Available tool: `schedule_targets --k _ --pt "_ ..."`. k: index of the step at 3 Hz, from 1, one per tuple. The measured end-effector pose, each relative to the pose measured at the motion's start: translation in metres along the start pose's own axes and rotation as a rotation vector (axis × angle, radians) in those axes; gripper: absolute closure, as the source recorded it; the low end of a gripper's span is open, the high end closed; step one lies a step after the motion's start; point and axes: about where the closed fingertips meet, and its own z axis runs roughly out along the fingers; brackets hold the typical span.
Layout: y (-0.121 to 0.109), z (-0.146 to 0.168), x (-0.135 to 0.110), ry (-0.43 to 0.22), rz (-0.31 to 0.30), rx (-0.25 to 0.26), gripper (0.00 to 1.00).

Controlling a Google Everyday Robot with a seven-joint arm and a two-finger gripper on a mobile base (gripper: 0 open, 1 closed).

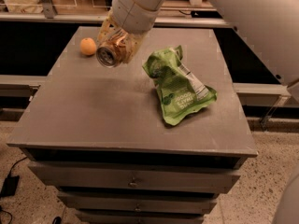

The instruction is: Knock orange can over

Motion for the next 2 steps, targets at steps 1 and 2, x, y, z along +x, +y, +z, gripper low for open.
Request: schedule_targets --k 1,2 --pt "0.004 0.017 -0.012 -0.063 -0.048 0.033 1.0" --pt "0.009 0.036 -0.027 -0.132 -0.116 0.058 1.0"
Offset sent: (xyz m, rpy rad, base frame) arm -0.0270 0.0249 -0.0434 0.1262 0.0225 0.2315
